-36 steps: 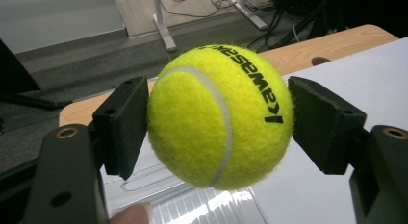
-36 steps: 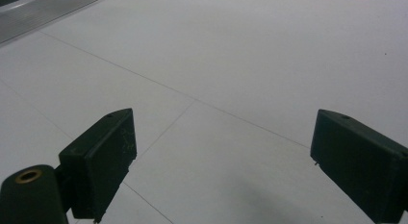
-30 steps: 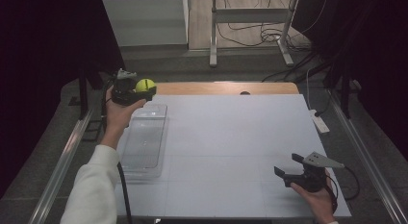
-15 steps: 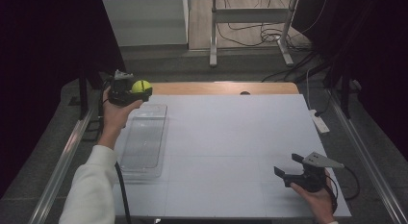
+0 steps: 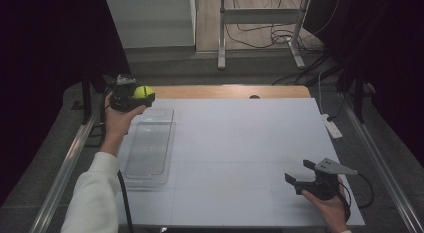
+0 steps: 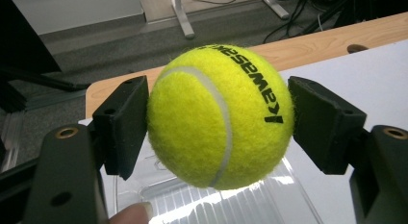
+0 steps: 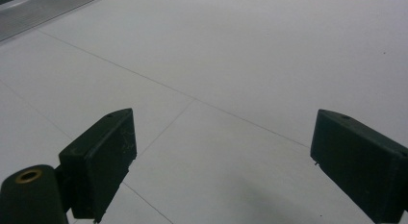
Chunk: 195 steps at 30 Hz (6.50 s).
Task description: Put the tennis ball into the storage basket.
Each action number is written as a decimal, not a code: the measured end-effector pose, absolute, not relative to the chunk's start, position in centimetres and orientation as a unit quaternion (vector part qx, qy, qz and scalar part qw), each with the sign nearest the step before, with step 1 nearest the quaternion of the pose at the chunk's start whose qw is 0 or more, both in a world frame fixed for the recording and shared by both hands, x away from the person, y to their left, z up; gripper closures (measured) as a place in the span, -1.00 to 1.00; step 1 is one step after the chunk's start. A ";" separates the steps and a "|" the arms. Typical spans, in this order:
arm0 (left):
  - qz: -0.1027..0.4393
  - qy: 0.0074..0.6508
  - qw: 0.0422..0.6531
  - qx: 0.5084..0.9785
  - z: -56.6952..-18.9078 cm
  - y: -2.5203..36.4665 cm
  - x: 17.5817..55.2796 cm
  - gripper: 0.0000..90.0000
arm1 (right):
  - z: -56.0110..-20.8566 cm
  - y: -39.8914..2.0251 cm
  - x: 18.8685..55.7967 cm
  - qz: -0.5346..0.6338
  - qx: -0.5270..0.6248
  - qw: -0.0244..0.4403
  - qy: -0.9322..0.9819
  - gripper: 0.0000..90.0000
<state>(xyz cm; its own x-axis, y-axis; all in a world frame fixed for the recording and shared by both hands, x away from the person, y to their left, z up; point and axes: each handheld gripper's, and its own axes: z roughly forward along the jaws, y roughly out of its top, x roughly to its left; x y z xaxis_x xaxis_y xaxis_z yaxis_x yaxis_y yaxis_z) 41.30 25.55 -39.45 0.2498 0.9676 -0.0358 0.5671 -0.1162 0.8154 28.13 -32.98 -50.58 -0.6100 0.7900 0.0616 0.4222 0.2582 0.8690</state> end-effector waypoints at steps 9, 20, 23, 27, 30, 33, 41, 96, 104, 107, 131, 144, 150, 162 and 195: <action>0.266 0.559 0.362 0.697 -40.2 26.1 41.5 -0.40 | -50.6 -33.0 28.2 0.462 0.396 0.198 0.768 -0.79; 0.263 0.568 0.349 0.698 -41.1 26.7 41.5 -0.40 | -50.6 -33.0 28.2 0.462 0.395 0.198 0.769 -0.80; 0.262 0.571 0.346 0.697 -41.4 26.9 41.5 -0.40 | -50.6 -33.0 28.2 0.462 0.396 0.198 0.768 -0.80; 0.260 0.572 0.341 0.699 -41.7 26.9 41.5 -0.40 | -50.6 -32.9 28.2 0.462 0.396 0.198 0.768 -0.80; 0.259 0.573 0.338 0.701 -41.8 26.9 41.6 -0.40 | -50.6 -32.9 28.2 0.462 0.395 0.198 0.768 -0.79; 0.257 0.574 0.337 0.701 -42.0 26.9 41.7 -0.40 | -50.6 -32.9 28.2 0.462 0.396 0.198 0.768 -0.80; 0.253 0.577 0.328 0.704 -42.6 27.0 41.8 -0.40 | -50.7 -32.9 28.2 0.462 0.395 0.199 0.769 -0.80; 0.207 0.594 0.275 0.727 -46.3 26.9 42.7 -0.40 | -50.7 -32.9 28.2 0.460 0.395 0.200 0.770 -0.80; 0.199 0.595 0.262 0.733 -47.1 26.8 43.0 -0.40 | -50.7 -32.9 28.2 0.459 0.395 0.200 0.770 -0.80; 0.194 0.597 0.255 0.736 -47.5 26.8 43.2 -0.40 | -50.7 -32.9 28.2 0.458 0.395 0.199 0.771 -0.80; 0.185 0.597 0.207 0.753 -49.4 26.2 43.7 -0.41 | -50.8 -32.9 28.3 0.458 0.396 0.197 0.771 -0.80; 0.186 0.596 0.196 0.756 -49.6 25.9 43.8 -0.42 | -50.8 -32.9 28.3 0.459 0.395 0.197 0.771 -0.80; 0.192 0.599 0.201 0.751 -49.4 26.0 43.7 -0.48 | -50.8 -32.9 28.2 0.458 0.396 0.199 0.771 -0.80; 0.201 0.590 0.252 0.741 -48.2 26.4 42.9 -0.73 | -50.8 -32.9 28.2 0.458 0.396 0.199 0.771 -0.80; 0.193 0.515 0.389 0.739 -45.4 25.8 37.3 -0.73 | -50.7 -32.9 28.1 0.460 0.398 0.201 0.768 -0.80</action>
<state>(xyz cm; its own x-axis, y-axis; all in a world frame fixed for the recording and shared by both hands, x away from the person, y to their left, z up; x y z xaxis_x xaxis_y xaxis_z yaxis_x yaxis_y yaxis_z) 37.33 25.76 -45.44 0.3960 0.9109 -0.1157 0.6112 -0.1675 0.7736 28.14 -32.89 -50.70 -0.6027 0.7959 0.0564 0.4260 0.2612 0.8662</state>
